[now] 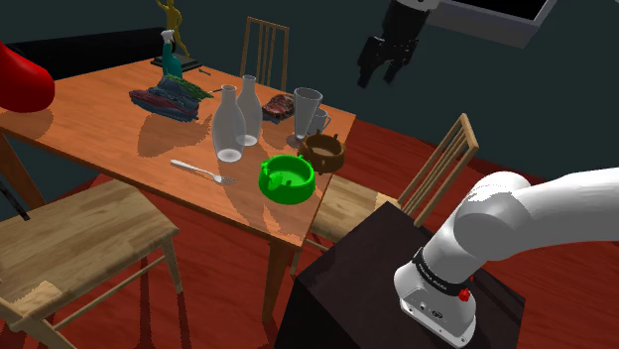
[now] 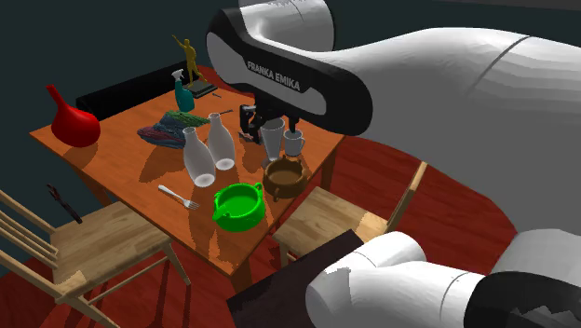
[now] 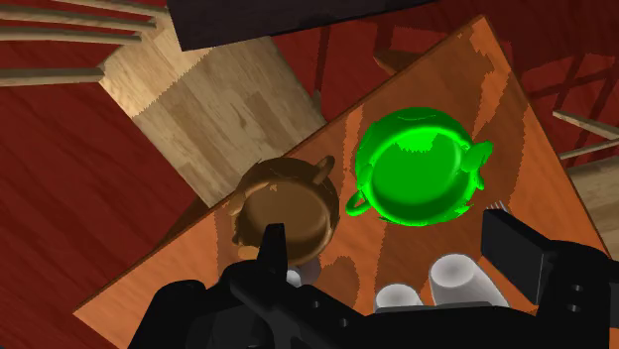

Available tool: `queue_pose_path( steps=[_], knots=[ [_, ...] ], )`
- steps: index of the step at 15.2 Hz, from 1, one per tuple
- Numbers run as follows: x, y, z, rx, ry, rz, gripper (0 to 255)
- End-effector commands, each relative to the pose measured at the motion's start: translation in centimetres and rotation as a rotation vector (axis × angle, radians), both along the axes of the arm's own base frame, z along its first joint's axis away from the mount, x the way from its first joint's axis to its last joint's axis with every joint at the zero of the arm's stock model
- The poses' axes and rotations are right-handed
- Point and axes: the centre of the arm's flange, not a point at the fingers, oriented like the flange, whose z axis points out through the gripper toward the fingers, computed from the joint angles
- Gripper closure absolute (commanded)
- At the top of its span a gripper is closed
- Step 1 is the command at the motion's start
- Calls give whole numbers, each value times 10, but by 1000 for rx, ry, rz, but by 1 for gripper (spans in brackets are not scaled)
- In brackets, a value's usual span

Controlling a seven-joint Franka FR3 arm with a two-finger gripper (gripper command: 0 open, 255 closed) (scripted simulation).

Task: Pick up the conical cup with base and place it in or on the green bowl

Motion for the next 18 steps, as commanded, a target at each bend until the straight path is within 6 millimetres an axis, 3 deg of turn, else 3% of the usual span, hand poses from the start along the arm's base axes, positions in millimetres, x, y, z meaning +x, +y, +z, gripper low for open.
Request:
queue_pose_path(
  steps=[1,18],
  knots=[
    [0,0,0,0,0,0,0],
    [203,-43,-93,-68,40,-3,0]
  ],
)
